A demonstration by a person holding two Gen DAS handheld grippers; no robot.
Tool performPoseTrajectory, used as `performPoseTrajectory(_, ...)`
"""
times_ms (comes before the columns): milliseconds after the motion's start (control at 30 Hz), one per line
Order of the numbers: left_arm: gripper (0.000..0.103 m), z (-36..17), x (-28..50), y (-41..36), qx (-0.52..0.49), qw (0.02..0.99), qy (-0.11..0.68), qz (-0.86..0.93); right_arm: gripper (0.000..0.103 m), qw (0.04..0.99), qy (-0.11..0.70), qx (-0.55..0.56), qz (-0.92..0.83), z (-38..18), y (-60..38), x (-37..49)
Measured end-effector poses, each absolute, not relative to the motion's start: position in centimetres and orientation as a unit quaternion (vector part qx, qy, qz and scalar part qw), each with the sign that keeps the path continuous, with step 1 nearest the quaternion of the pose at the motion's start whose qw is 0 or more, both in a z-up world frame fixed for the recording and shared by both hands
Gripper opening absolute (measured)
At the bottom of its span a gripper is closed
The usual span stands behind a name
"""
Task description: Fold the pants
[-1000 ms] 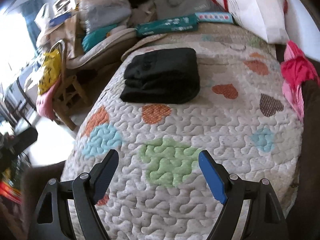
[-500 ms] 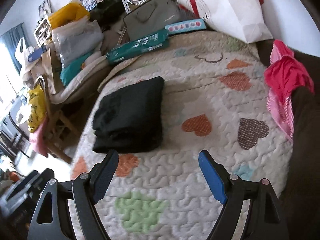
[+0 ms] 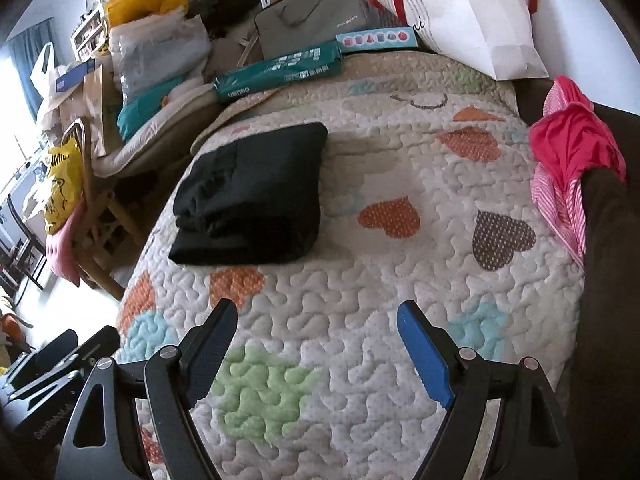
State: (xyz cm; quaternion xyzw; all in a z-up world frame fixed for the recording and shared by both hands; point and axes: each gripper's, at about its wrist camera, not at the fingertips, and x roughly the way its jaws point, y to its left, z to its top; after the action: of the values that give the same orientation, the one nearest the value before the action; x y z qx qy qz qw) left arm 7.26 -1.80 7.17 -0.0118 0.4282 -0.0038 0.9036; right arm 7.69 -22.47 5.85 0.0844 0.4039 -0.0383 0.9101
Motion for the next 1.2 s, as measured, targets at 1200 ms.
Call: performPoseTrajectory(1200,0.072,6.4,6.3,-2.8,-0.005,0.889,0.456,-0.046,0.086,0.914,0.400,0.056,-0.028,5.3,-20.9,6.6)
